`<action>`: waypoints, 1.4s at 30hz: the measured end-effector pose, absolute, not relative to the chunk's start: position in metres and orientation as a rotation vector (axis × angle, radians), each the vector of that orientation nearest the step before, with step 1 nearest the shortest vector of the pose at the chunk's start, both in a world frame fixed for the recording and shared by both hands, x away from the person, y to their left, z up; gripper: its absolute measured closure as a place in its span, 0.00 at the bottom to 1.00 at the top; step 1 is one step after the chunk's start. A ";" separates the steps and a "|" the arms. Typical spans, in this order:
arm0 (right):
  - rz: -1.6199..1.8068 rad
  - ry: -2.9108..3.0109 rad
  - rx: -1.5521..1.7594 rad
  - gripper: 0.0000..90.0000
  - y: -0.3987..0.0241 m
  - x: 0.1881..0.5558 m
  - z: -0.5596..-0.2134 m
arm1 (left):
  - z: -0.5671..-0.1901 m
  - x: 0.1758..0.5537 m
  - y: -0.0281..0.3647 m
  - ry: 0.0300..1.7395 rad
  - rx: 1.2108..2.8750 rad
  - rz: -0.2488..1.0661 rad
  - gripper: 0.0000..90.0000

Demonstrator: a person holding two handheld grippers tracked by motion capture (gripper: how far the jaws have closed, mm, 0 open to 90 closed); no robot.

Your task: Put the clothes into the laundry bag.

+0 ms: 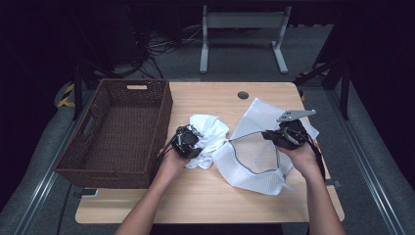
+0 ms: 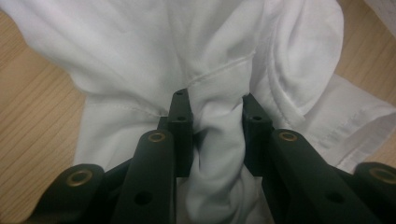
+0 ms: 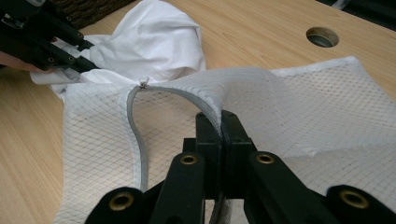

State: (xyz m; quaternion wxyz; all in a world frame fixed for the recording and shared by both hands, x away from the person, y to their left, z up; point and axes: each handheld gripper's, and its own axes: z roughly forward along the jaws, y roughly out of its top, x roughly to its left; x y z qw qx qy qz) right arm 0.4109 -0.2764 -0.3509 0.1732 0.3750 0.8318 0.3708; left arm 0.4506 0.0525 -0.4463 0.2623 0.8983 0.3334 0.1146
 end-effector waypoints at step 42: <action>0.986 2.326 1.115 0.98 -0.289 0.415 -0.355 | -0.346 0.421 0.098 0.774 2.171 0.070 0.82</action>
